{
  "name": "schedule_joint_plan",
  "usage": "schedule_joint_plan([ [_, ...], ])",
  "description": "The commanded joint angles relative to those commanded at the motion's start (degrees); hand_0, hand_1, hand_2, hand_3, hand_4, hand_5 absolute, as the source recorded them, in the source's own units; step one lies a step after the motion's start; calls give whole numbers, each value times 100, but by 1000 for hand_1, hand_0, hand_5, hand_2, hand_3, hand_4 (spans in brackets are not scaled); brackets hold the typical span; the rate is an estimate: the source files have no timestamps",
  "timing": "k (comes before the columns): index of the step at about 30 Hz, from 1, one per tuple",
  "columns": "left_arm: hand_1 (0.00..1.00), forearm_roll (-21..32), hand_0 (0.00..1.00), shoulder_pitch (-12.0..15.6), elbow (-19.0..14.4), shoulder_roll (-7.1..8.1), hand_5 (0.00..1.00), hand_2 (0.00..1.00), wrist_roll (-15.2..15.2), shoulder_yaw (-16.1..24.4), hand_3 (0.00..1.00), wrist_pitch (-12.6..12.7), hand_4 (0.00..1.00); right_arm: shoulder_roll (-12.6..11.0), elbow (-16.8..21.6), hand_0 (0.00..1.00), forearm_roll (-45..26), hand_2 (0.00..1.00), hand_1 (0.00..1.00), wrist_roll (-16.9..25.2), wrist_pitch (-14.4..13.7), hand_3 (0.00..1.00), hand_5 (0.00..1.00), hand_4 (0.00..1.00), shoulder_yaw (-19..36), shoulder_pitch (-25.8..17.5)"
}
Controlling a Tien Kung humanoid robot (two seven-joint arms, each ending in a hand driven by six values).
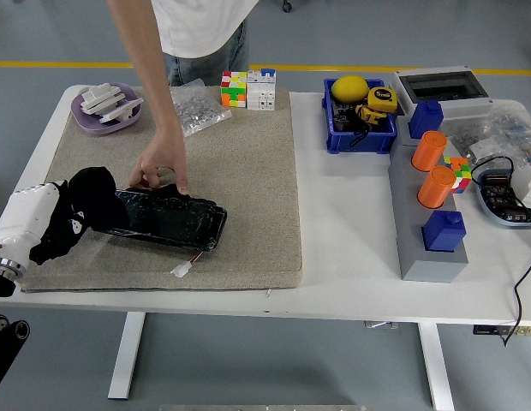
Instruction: Pick the rag up,wipe the panel,place it on the desk
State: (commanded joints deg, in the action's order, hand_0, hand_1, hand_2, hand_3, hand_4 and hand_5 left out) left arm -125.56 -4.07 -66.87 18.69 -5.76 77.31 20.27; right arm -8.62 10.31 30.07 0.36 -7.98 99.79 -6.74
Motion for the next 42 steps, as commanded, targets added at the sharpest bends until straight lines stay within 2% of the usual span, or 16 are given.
schedule_joint_plan([
  [3,290,25,244,18,-69,-8,2,559,-6,-52,509,8,280,-3,0,755,-212,672,619,-15,-3,604,499,998,-244,-35],
  [9,289,137,244,-7,-177,-49,2,557,-95,-256,509,38,284,18,0,757,-235,672,619,-39,30,604,499,998,-338,-23],
  [19,289,144,244,-12,-686,-109,2,556,-14,-863,508,-20,297,25,0,758,-831,672,621,-92,35,604,499,998,-988,-69],
  [26,288,335,244,-100,-678,-103,2,555,-286,-1232,507,-69,298,-76,0,759,-840,672,622,-139,109,605,501,998,-1207,-107],
  [35,285,292,246,-128,-943,-54,2,552,-201,-1668,504,-193,279,-134,0,760,-965,675,622,-221,147,605,501,998,-1346,-135],
  [42,291,292,245,-150,-1185,-108,2,557,-96,-2075,513,-221,322,-120,0,760,-935,673,622,-227,151,608,504,998,-1323,-130],
])
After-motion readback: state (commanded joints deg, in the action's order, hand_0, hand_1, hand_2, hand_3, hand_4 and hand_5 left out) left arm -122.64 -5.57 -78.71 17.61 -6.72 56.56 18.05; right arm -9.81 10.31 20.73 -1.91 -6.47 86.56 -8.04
